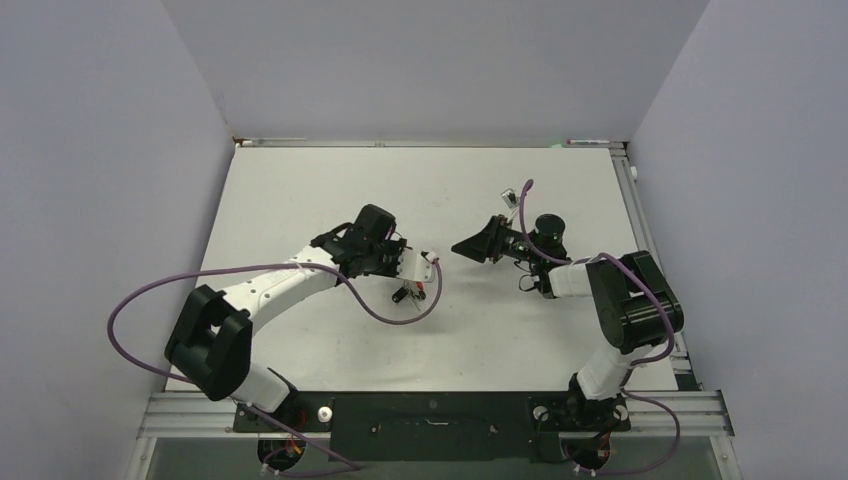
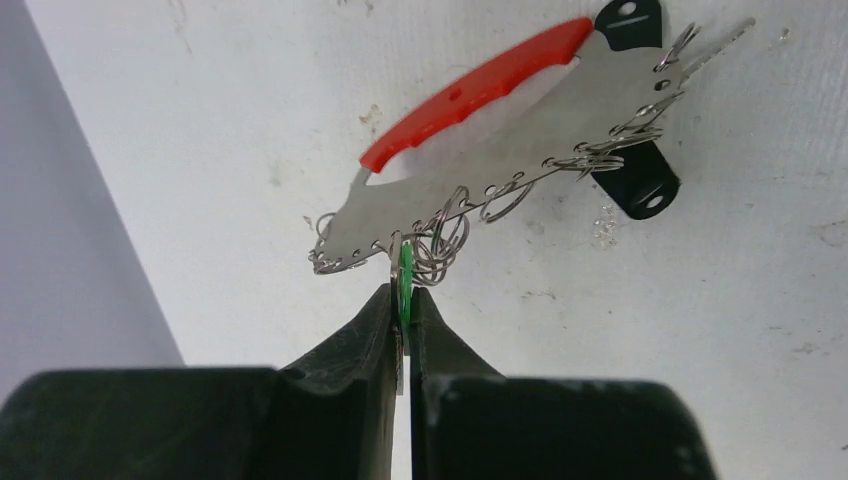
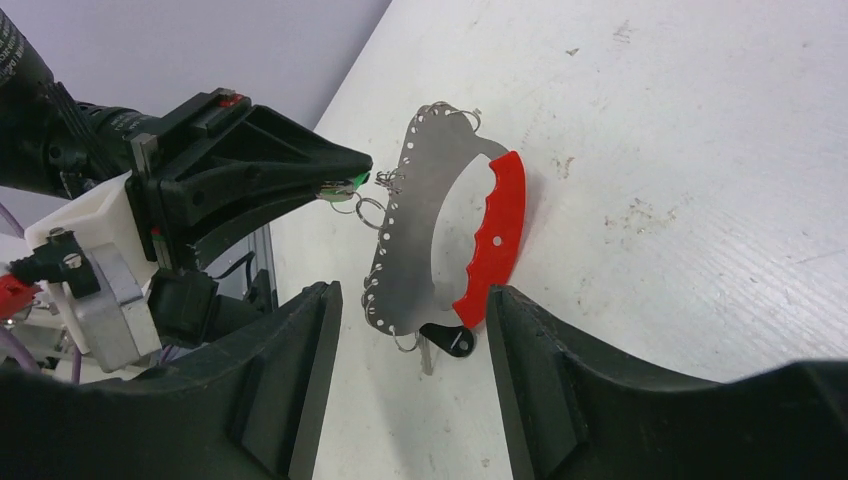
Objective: Remove the keys from the keyring
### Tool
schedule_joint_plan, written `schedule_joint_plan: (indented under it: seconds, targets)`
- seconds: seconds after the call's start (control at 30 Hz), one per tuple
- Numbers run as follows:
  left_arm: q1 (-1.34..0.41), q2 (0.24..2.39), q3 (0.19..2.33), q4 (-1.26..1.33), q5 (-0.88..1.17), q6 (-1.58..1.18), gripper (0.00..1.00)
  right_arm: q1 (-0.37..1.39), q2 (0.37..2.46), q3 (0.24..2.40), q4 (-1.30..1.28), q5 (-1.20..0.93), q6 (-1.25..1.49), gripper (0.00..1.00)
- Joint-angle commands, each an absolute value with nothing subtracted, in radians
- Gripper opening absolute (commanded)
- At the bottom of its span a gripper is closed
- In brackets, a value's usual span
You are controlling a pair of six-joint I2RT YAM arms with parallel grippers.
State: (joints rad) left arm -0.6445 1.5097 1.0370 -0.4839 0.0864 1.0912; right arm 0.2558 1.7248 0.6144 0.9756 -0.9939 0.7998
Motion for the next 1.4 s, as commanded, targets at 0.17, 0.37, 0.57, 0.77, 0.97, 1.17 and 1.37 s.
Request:
schedule_joint_plan:
  seconds: [0.17, 0.37, 0.57, 0.77, 0.97, 1.17, 1.37]
  targets:
    - [-0.664, 1.320, 0.865, -0.209, 0.160, 1.469, 0.00, 0.258, 1.619, 0.662, 0.917, -1.086, 0.640, 0.56]
    - [-0.663, 1.265, 0.836, -0.139, 0.238, 1.635, 0.00, 0.258, 1.562, 0.694, 0.842, -1.090, 0.574, 0.56]
    - [-0.660, 1.216, 0.826, -0.083, 0.328, 1.758, 0.00, 0.256, 1.541, 0.693, 0.821, -1.094, 0.565, 0.56]
    - [-0.651, 1.171, 0.796, -0.063, 0.437, 1.891, 0.00, 0.248, 1.526, 0.701, 0.830, -1.114, 0.581, 0.56]
    - [-0.630, 1.144, 0.774, -0.048, 0.498, 1.965, 0.00, 0.216, 1.510, 0.719, 0.834, -1.147, 0.595, 0.57]
    - [-0.610, 1.109, 0.740, -0.093, 0.535, 2.068, 0.00, 0.198, 1.506, 0.724, 0.820, -1.152, 0.590, 0.57]
    - [-0.596, 1.091, 0.670, -0.027, 0.570, 2.156, 0.00, 0.198, 1.504, 0.711, 0.802, -1.154, 0.574, 0.57]
